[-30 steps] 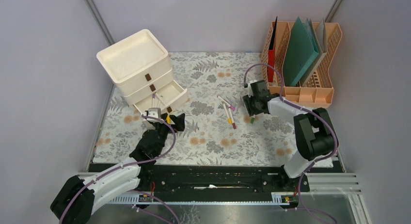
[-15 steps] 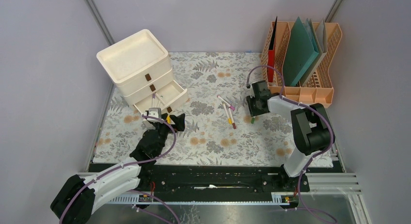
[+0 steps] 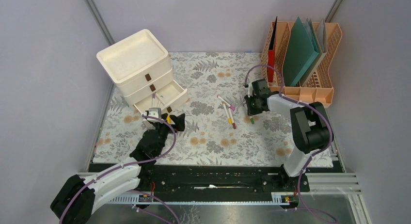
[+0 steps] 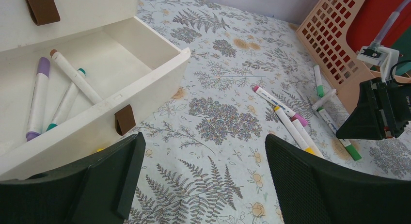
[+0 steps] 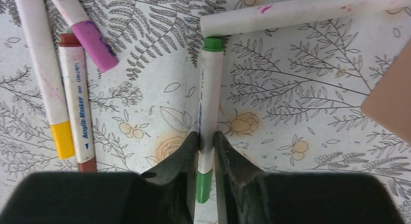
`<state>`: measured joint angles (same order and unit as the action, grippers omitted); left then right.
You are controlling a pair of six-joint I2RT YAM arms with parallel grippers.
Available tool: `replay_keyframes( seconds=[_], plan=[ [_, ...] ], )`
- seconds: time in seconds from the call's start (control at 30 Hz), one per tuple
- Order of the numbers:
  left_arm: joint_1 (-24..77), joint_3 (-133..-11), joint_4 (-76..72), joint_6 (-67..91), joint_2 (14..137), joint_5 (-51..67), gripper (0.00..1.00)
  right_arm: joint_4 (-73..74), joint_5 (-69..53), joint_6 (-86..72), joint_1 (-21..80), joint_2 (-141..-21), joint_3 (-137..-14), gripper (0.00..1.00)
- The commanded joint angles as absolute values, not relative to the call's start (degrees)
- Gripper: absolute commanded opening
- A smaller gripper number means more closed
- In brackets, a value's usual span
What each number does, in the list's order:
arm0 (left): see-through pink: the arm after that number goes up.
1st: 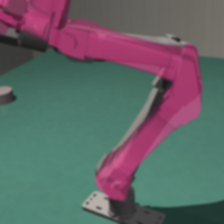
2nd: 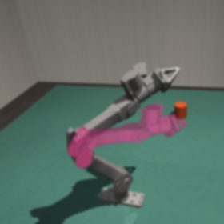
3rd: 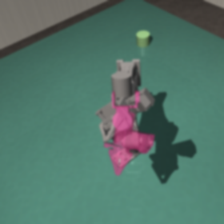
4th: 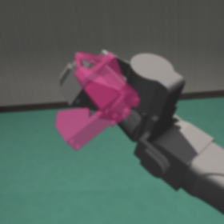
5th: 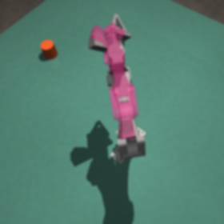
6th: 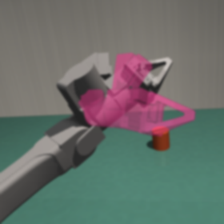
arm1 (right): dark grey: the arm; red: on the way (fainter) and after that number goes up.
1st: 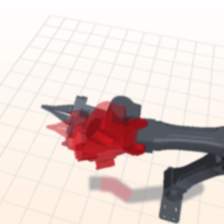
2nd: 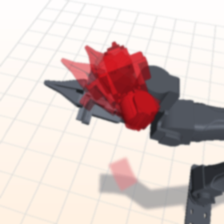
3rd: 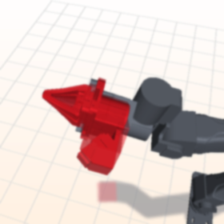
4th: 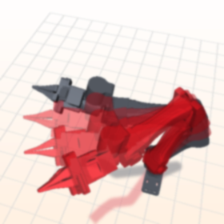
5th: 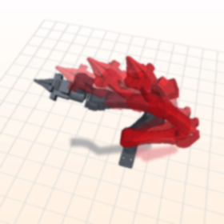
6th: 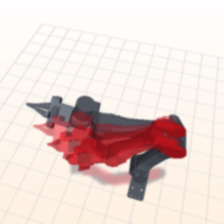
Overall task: Organize the desk
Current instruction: Pick up the stationery from the center of the board.
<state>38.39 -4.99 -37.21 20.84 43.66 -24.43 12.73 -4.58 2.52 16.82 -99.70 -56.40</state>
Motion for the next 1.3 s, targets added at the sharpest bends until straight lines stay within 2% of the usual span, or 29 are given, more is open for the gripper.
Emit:
replay_keyframes(
  seconds=[0.0,0.23,0.33,0.47,0.7,0.93,1.27],
  plan=[
    [38.48,-5.02,-40.77,20.42,43.51,-24.15,0.99,16.24,-7.49,3.07,16.73,-100.89,-57.47,0.19],
    [38.50,-4.67,-41.21,20.13,43.20,-23.34,0.99,16.55,-9.17,4.20,16.76,-98.16,-58.00,0.09],
    [38.45,-4.73,-41.37,19.83,43.15,-22.59,0.99,16.59,-11.35,5.30,16.76,-95.63,-57.99,0.00],
    [38.48,-5.76,-40.40,18.78,42.92,-19.48,0.99,17.45,-15.41,9.28,16.37,-91.77,-58.13,0.00],
    [38.45,-9.87,-39.52,24.91,45.91,-7.11,0.99,21.38,-34.66,16.07,13.10,-86.11,-58.15,0.00],
    [40.23,-10.20,-61.17,41.37,57.55,4.83,0.99,24.42,-47.66,20.42,12.09,-82.21,-58.15,0.00],
    [46.16,-15.62,-90.68,58.22,83.46,2.79,0.99,24.86,-59.14,22.03,12.04,-79.56,-57.38,0.00]
  ],
)
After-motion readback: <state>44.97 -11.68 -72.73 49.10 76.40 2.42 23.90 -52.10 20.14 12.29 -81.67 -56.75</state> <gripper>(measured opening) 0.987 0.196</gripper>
